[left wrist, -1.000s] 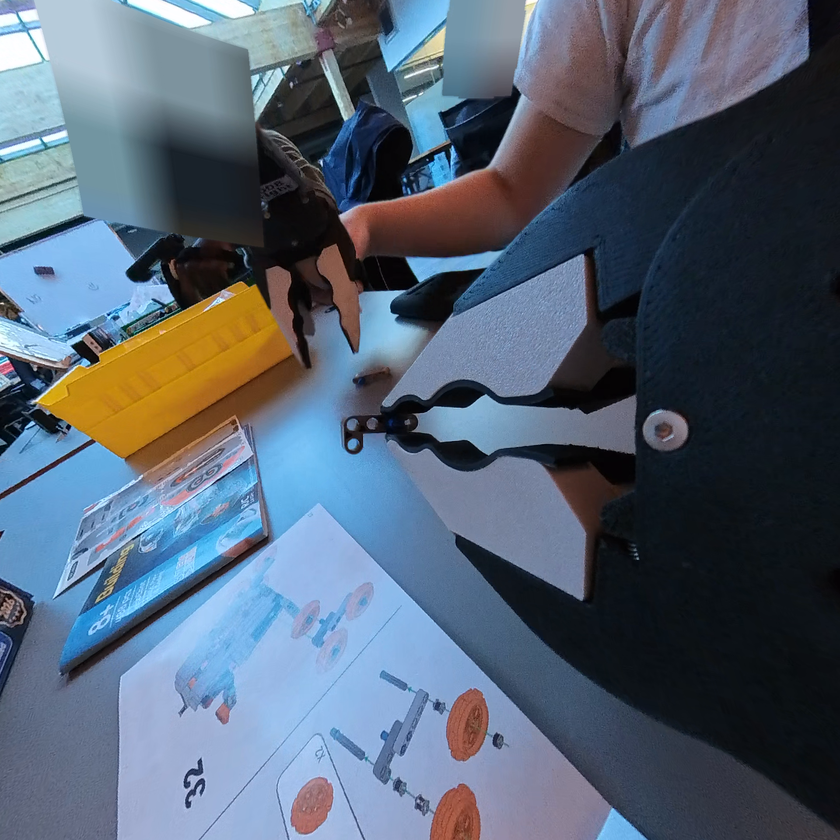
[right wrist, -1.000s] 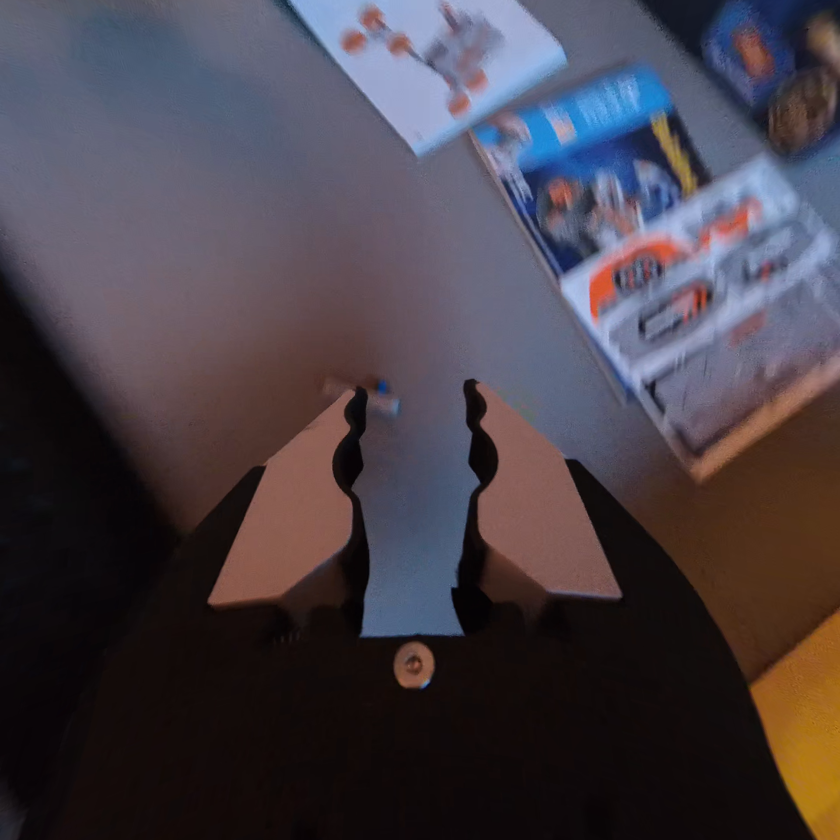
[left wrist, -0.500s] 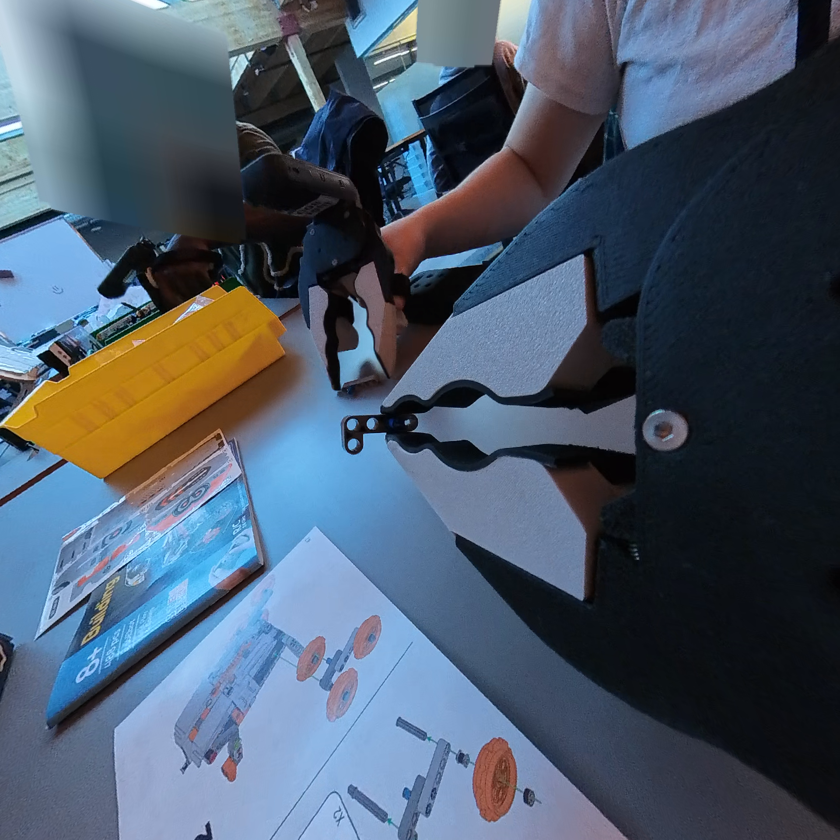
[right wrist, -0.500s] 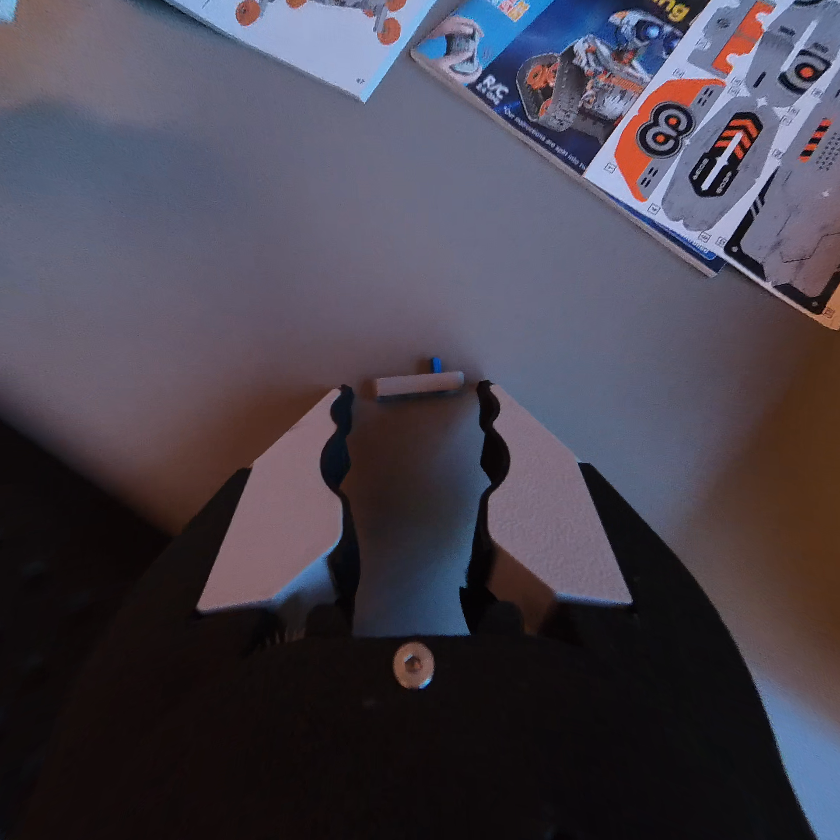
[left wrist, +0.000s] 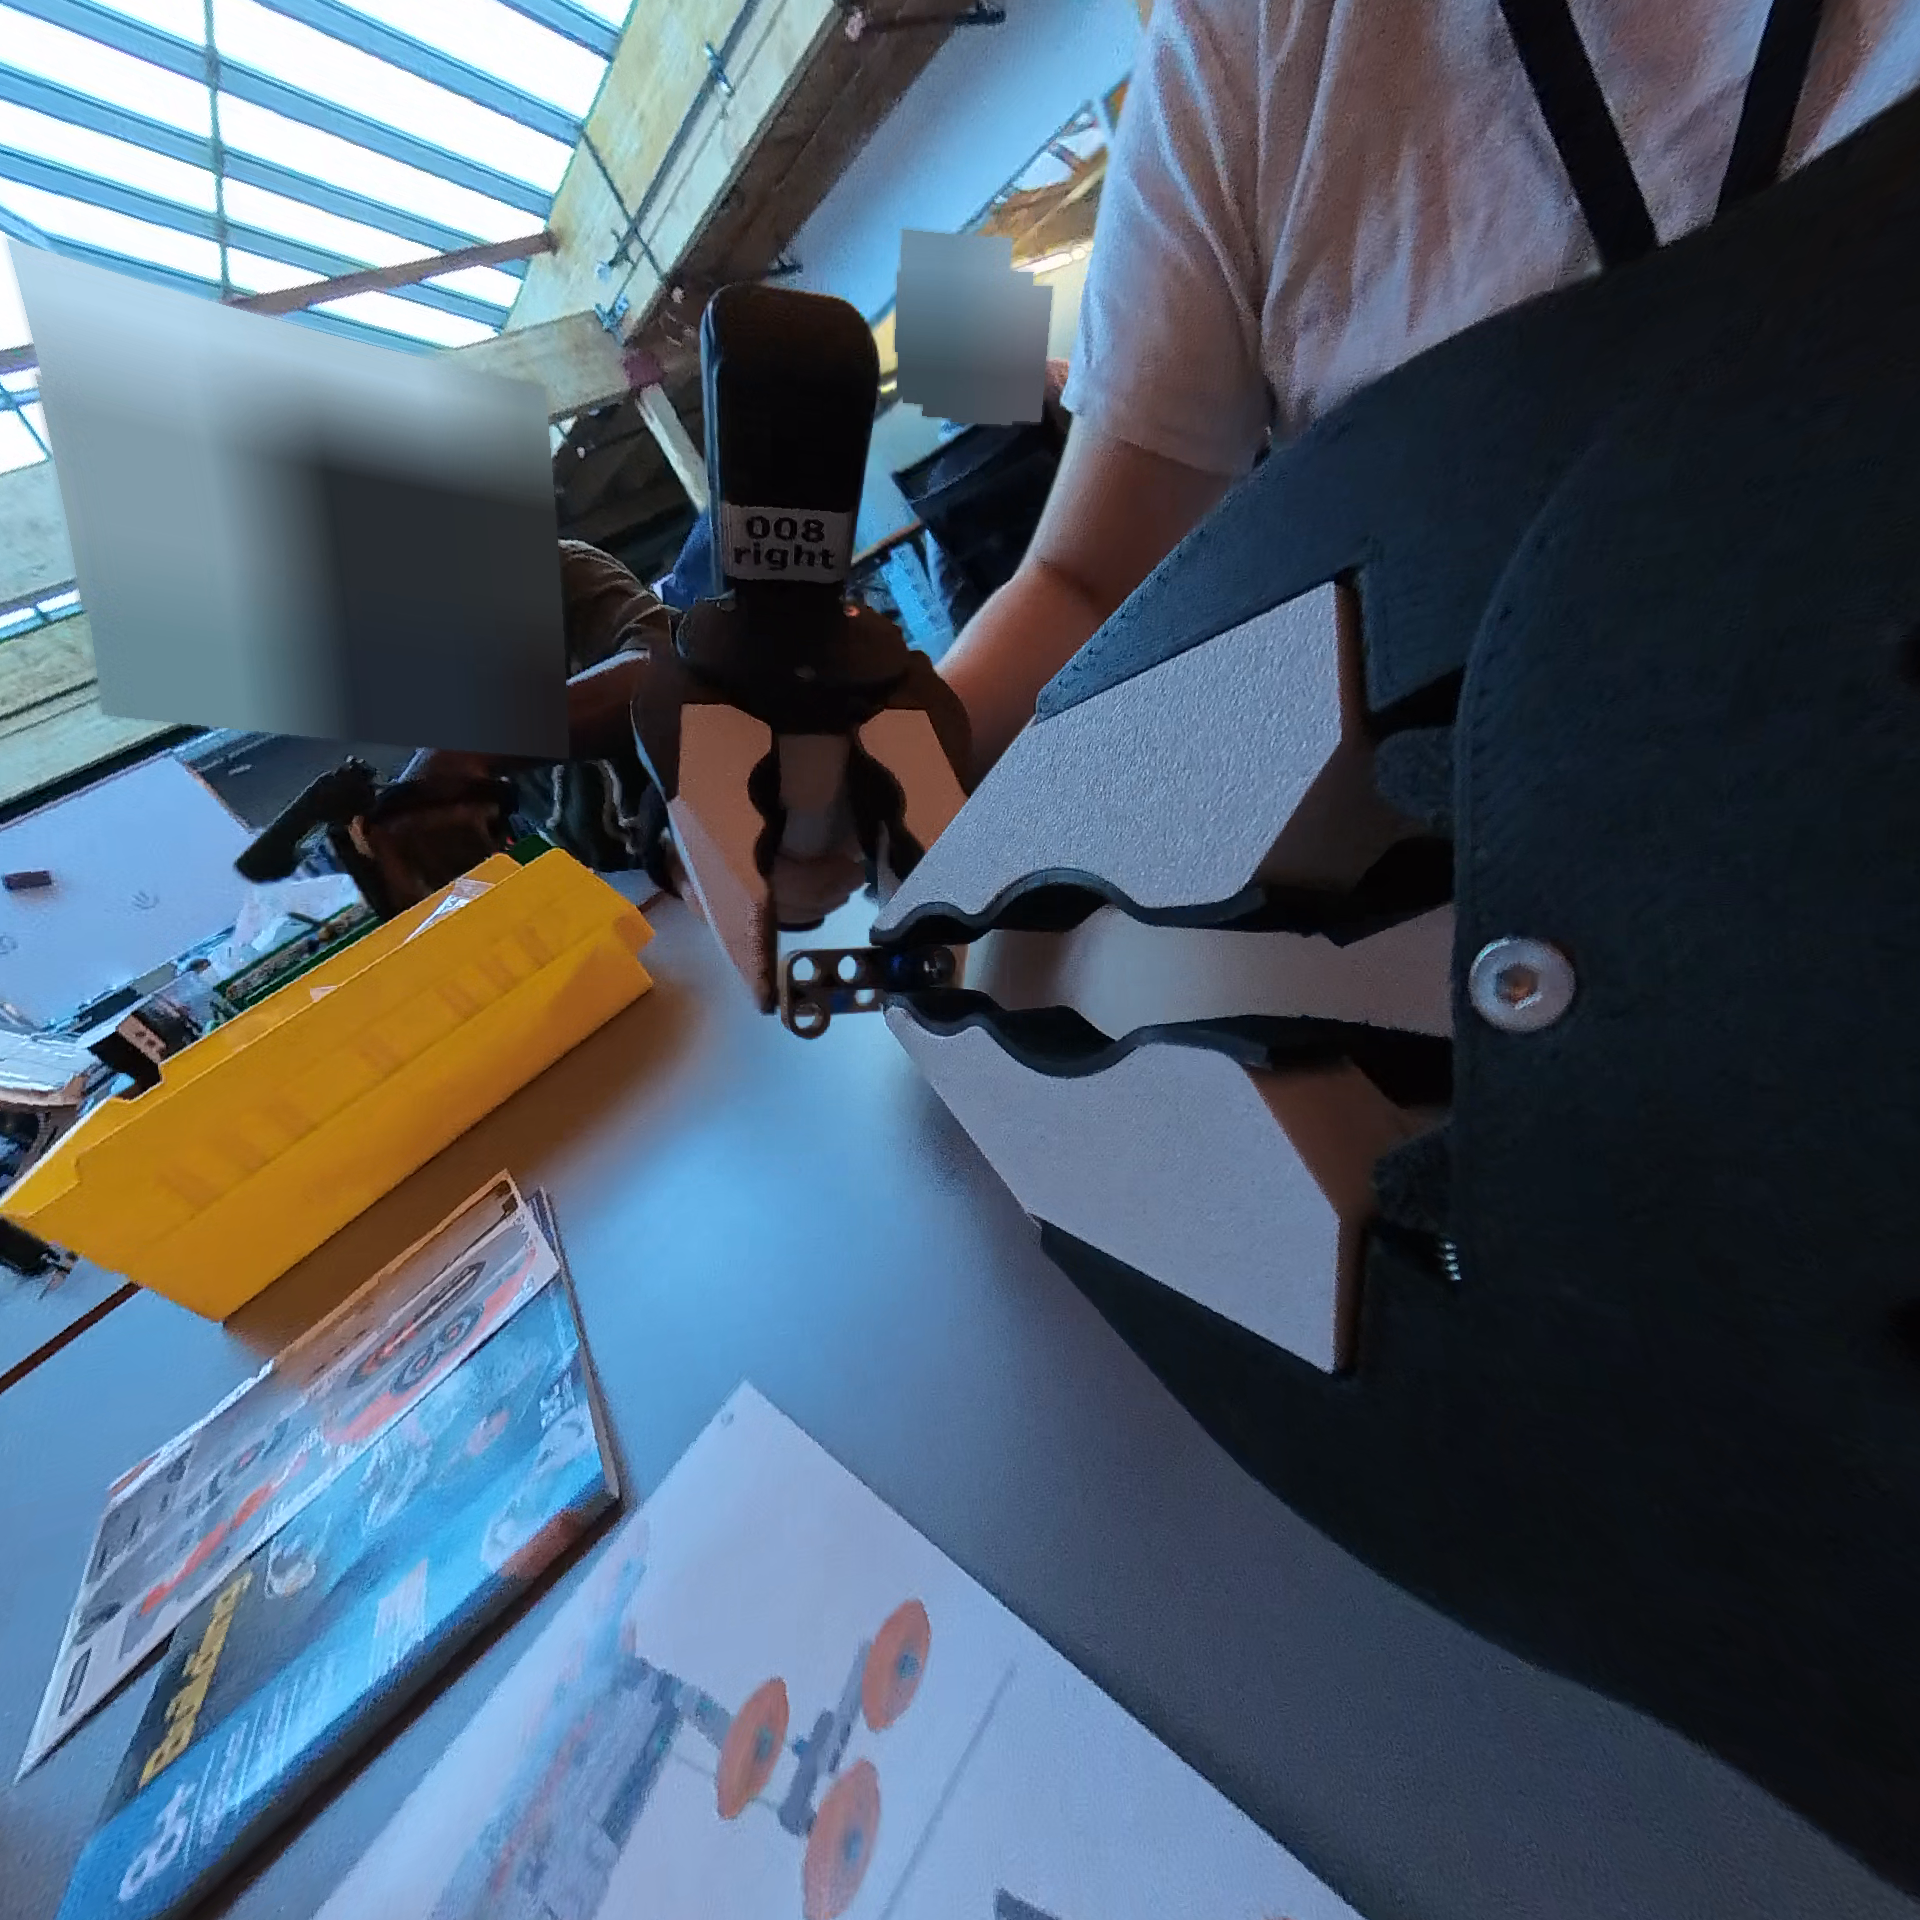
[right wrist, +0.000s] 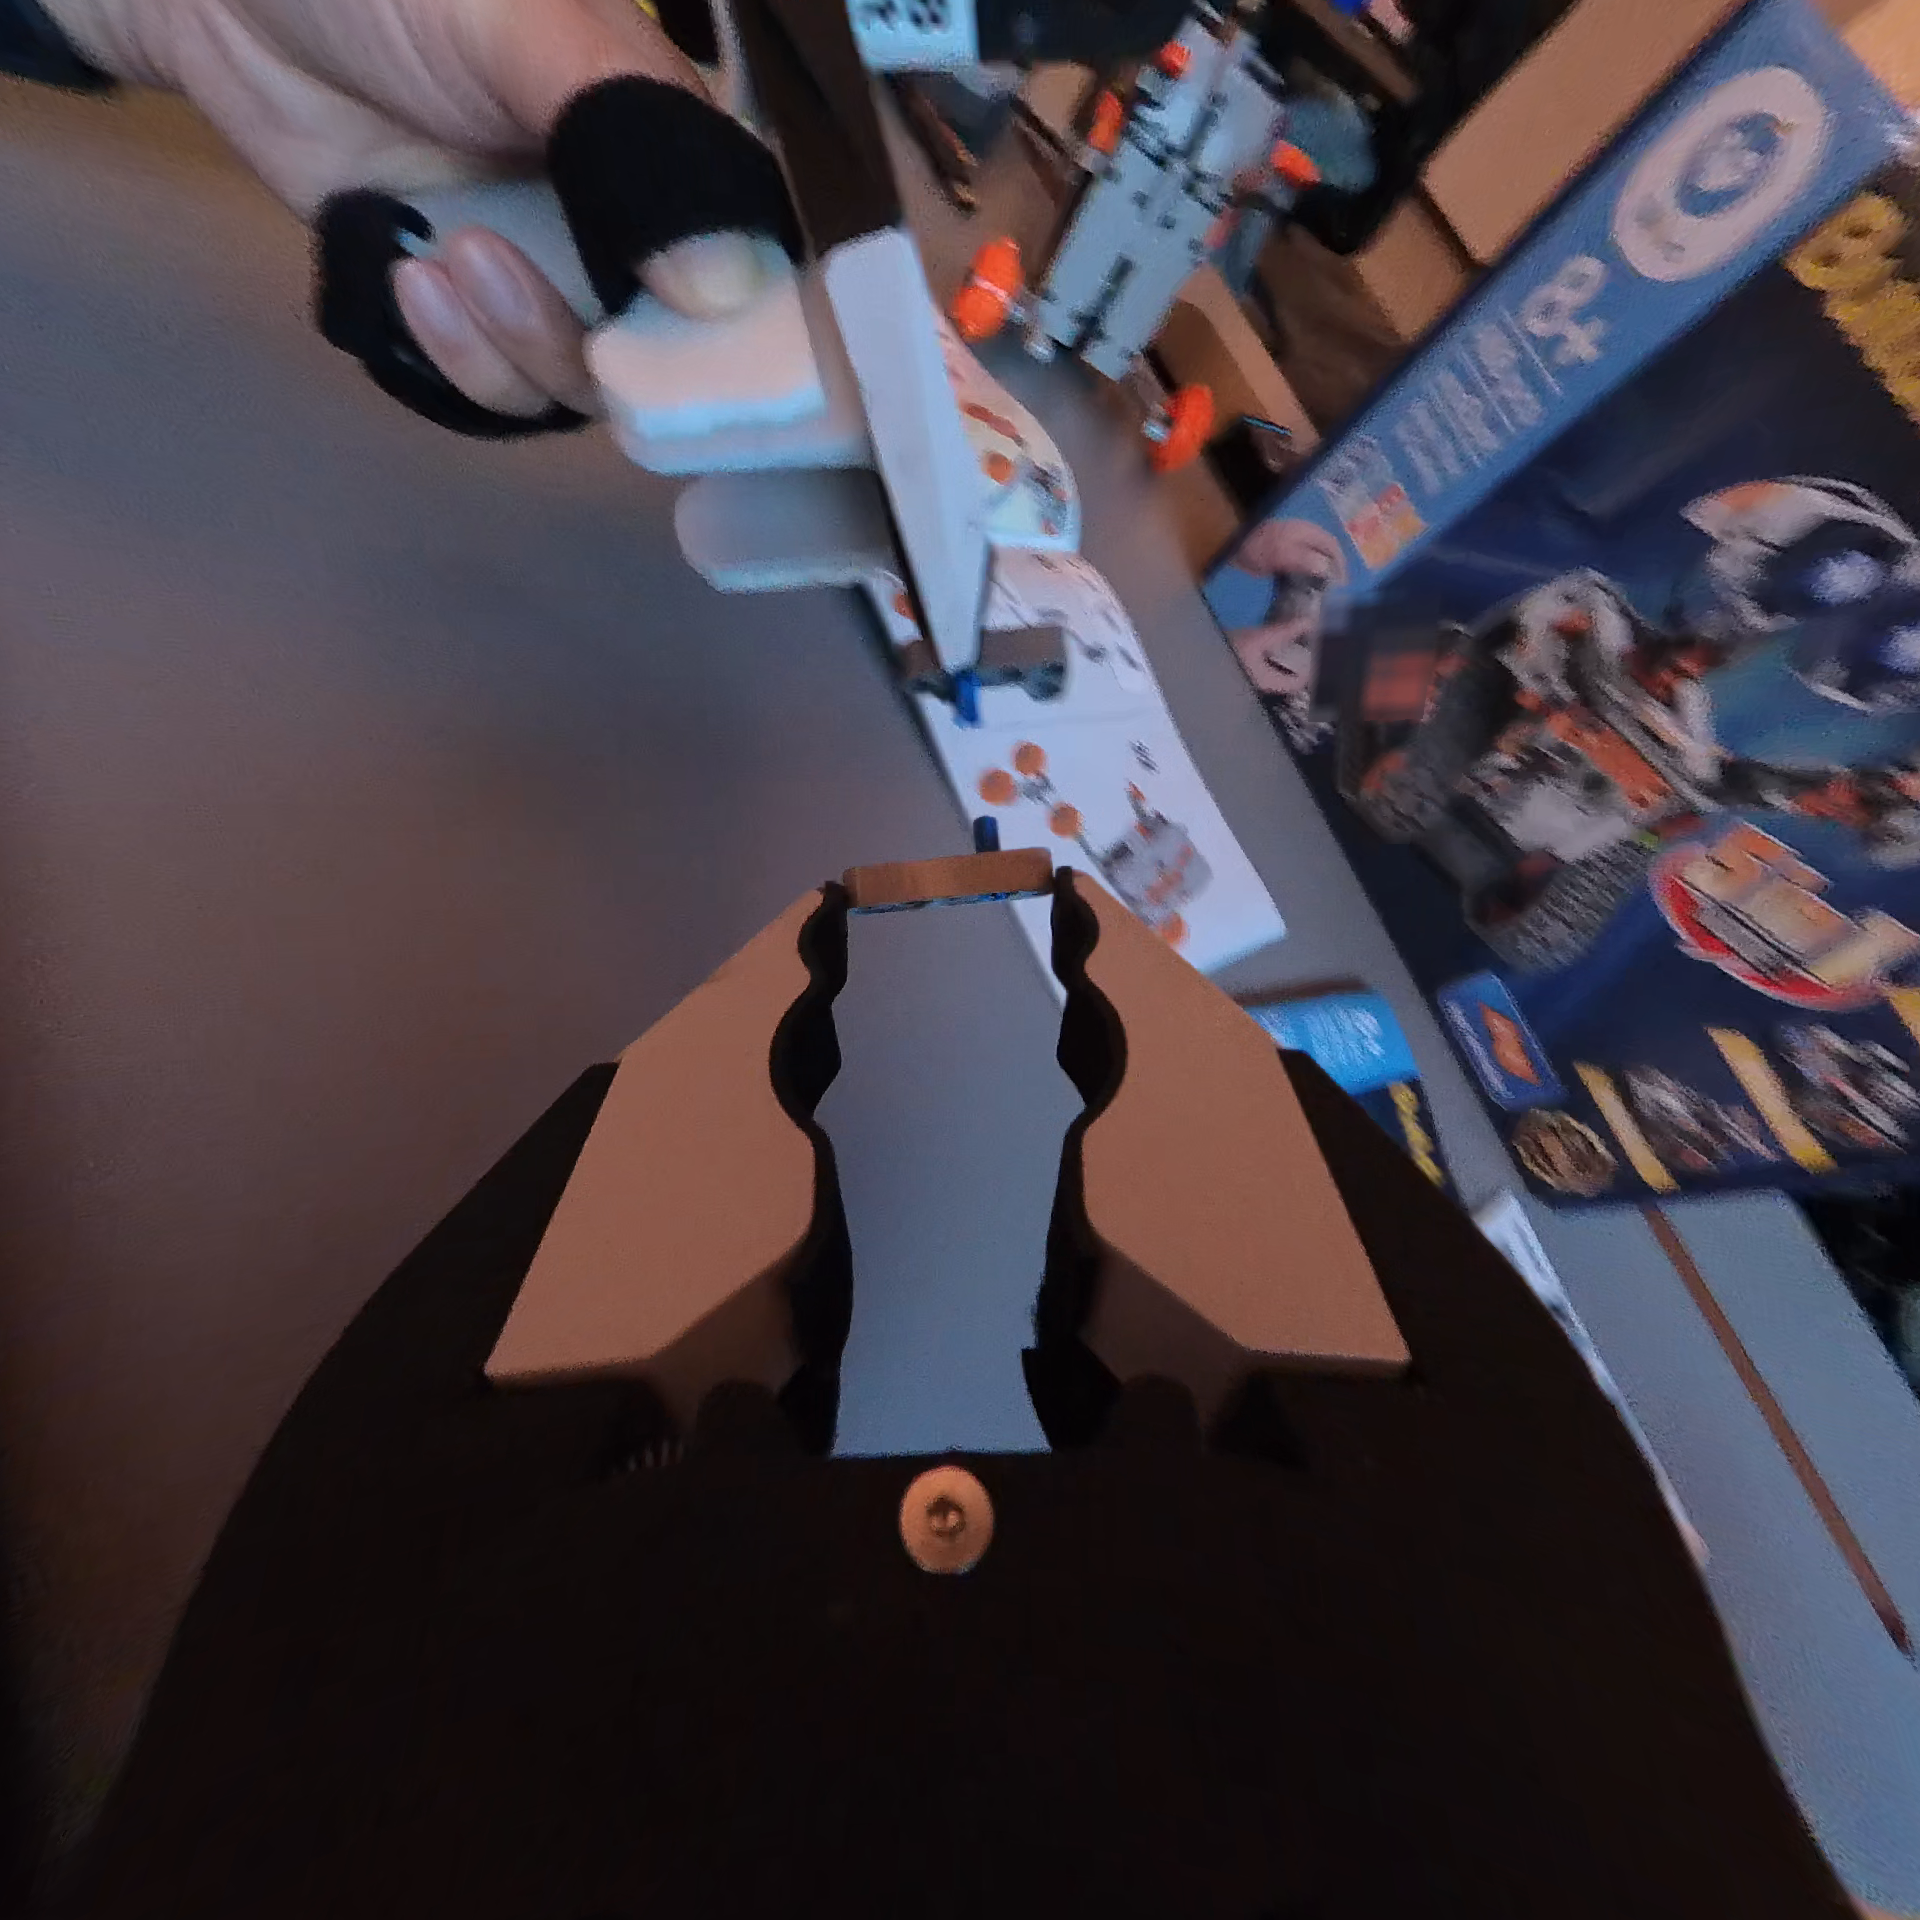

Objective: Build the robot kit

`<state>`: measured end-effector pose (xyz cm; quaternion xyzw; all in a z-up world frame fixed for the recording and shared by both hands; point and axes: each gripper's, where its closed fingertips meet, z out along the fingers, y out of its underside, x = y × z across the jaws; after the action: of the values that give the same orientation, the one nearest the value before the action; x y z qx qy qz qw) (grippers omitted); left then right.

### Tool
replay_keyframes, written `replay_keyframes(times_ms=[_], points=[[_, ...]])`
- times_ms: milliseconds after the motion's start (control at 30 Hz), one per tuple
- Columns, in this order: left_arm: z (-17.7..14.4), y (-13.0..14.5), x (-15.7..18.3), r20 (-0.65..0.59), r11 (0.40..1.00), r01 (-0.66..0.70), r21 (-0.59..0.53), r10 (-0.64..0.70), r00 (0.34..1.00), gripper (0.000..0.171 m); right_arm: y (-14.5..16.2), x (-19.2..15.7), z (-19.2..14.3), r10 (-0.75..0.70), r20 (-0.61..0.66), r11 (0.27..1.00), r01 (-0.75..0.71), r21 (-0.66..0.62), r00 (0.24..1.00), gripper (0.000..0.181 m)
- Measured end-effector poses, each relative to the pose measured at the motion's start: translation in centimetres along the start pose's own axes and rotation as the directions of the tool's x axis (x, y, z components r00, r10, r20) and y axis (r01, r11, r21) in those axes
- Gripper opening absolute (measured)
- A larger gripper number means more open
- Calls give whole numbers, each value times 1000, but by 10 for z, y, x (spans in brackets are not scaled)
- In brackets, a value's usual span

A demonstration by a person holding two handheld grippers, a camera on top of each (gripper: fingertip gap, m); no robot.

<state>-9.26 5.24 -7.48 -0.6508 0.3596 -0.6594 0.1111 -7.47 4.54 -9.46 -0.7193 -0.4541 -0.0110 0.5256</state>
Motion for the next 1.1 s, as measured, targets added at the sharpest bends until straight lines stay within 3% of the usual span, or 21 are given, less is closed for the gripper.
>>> replay_keyframes(times_ms=[100,300,467,1100], points=[[-8,-5,-5,-2,999,25,30,-24,1000,4,-14,-6,14,31,67,998,-35,56,997,39],[-10,-4,-6,-13,999,38,6,-38,999,4,-22,-16,8,92,129,985,-109,132,987,39],[-3,-2,-2,-48,999,52,6,-52,998,4,-16,-13,10,139,108,982,-151,116,984,39],[7,10,-16,55,998,50,-49,-47,997,5,-6,-15,14,164,127,981,-175,88,978,39]])
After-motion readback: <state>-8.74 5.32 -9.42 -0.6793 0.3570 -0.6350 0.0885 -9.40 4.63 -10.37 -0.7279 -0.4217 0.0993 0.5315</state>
